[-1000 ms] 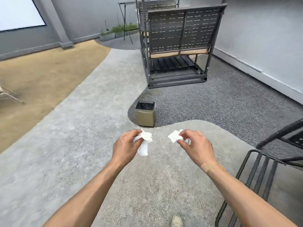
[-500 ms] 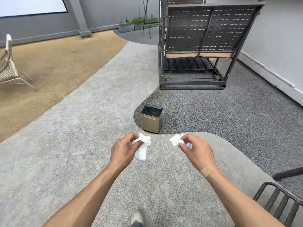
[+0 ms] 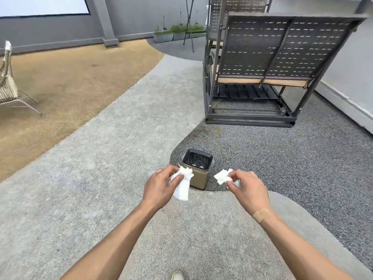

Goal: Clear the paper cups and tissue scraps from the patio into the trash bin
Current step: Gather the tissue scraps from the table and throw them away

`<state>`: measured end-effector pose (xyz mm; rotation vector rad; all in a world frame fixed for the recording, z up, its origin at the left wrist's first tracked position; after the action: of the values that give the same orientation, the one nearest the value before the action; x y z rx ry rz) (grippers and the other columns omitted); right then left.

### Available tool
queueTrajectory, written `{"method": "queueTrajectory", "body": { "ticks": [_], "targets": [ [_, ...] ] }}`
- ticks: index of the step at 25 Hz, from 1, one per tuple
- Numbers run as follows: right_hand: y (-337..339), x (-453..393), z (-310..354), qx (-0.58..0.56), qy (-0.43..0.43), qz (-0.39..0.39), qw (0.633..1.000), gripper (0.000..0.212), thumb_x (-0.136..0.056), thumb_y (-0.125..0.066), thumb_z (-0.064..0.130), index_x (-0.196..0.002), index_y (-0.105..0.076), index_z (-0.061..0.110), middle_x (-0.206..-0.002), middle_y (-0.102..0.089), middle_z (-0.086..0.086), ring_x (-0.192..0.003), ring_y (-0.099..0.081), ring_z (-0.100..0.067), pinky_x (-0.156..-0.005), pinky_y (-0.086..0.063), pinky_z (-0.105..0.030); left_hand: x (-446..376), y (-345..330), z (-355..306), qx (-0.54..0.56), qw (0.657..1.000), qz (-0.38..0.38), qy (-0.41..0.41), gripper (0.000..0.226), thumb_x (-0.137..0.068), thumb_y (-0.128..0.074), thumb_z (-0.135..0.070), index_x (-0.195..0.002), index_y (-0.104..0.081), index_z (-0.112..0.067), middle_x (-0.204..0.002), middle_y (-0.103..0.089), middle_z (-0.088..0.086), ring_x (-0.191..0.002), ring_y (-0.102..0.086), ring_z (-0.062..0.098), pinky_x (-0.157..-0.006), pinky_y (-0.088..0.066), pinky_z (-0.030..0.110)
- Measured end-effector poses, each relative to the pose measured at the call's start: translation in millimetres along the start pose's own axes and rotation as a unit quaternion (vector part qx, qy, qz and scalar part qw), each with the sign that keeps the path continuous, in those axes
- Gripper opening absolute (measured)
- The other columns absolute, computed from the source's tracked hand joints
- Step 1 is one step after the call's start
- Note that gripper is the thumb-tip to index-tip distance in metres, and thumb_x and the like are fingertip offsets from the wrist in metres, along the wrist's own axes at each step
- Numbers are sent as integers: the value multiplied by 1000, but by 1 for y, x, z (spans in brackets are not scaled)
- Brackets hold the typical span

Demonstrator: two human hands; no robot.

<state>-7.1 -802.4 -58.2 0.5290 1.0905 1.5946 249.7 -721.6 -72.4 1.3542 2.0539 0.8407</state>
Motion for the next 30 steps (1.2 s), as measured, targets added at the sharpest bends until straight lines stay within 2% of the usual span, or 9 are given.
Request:
{"method": "queueTrajectory", "body": {
  "ticks": [5,10,15,20,23,26,28,30],
  "targets": [
    [-25,-74,4,5,-17,-12,1000,12,-84,-67,40,-92,-60,35,-86,-60,18,-83,-47,-5,-62,-33,-25,-85,-1,16,-4,1000,18,-11,23,-94,-57,-43,-114,-59,-32,-101,-69,-5,-75,-60,10,-53,-35,24],
    [-50,-151,-16,-6,-23,-4,1000,12,-83,-66,42,-94,-64,37,-86,-60,20,-88,-50,-6,-68,-41,-29,-167,-24,24,-8,999,34,-32,22,-97,-54,-36,-118,-58,-36,-119,-67,-8,-91,-60,12,-66,-43,27],
    [-81,-248,-52,-18,-23,-5,1000,16,-82,-68,43,-98,-68,38,-91,-65,17,-89,-48,-5,-70,-38,-28,-261,-58,28,-18,999,42,-26,21,-97,-52,-32,-117,-57,-40,-120,-65,-10,-59,-42,1,-58,-36,25],
    [-106,-348,-91,-3,-22,36,999,17,-85,-66,39,-102,-67,37,-101,-69,10,-93,-50,-6,-75,-42,-29,-353,-90,21,-40,998,51,5,27,-97,-50,-27,-122,-55,-36,-125,-62,-10,-55,-43,-3,-56,-37,24],
    [-120,-399,-109,-1,-26,74,997,19,-86,-63,39,-105,-66,37,-106,-68,9,-101,-54,-9,-83,-47,-35,-395,-106,22,-31,998,55,25,29,-96,-52,-24,-123,-54,-34,-121,-62,-10,-49,-46,0,-50,-39,24],
    [-136,-431,-116,-11,-28,119,992,19,-88,-61,39,-107,-65,37,-105,-68,10,-97,-54,-7,-88,-51,-38,-426,-121,32,-24,995,73,56,28,-96,-54,-23,-124,-55,-29,-106,-67,-5,-49,-48,8,-48,-41,26],
    [-150,-444,-124,-10,-40,140,989,19,-89,-61,39,-107,-65,37,-104,-68,11,-85,-56,-4,-84,-54,-37,-446,-134,43,-9,993,87,84,26,-96,-56,-24,-122,-58,-28,-94,-68,-4,-48,-47,9,-47,-40,27],
    [-167,-450,-134,-9,-68,157,985,20,-90,-61,38,-109,-64,37,-106,-67,11,-66,-51,4,-77,-57,-35,-466,-148,55,2,990,98,102,23,-95,-58,-26,-118,-60,-30,-90,-68,-4,-52,-54,13,-49,-45,31]
  ]
}}
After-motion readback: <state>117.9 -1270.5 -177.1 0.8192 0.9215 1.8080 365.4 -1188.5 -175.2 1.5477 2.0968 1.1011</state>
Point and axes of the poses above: each hand's wrist, its own x-axis away from the middle knuckle, its own y-axis out of the back of the hand, z = x × y, the point moved 3 cm from there along -x, towards the middle knuckle
